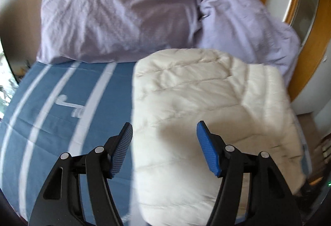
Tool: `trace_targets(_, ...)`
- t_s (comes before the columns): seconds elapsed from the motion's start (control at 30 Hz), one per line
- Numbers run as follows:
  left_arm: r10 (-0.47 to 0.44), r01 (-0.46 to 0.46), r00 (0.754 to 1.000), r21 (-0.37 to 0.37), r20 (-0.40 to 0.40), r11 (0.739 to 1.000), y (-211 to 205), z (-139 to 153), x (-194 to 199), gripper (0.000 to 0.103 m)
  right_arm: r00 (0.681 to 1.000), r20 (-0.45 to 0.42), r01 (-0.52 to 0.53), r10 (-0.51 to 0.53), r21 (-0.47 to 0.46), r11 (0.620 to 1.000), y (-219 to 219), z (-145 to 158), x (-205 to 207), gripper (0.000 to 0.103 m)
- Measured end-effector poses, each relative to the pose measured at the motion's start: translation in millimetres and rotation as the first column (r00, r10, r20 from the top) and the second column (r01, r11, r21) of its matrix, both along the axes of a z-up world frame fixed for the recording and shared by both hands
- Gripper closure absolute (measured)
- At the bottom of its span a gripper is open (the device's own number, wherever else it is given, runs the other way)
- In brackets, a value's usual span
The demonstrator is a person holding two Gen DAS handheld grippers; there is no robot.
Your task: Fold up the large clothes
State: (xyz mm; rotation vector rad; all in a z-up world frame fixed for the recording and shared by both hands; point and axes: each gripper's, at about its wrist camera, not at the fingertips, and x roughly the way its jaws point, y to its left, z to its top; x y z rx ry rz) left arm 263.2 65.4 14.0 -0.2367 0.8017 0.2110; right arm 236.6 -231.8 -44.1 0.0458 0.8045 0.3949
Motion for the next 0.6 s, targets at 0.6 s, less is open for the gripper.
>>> trace_targets(0.6, -0.133, 0.131, 0.99, -0.06, -0.044, 0.99, -40, -55, 13, 0.037, 0.993, 0.115, 0.039, -0.041, 0.022, 0.999, -3, 65, 16, 0.03)
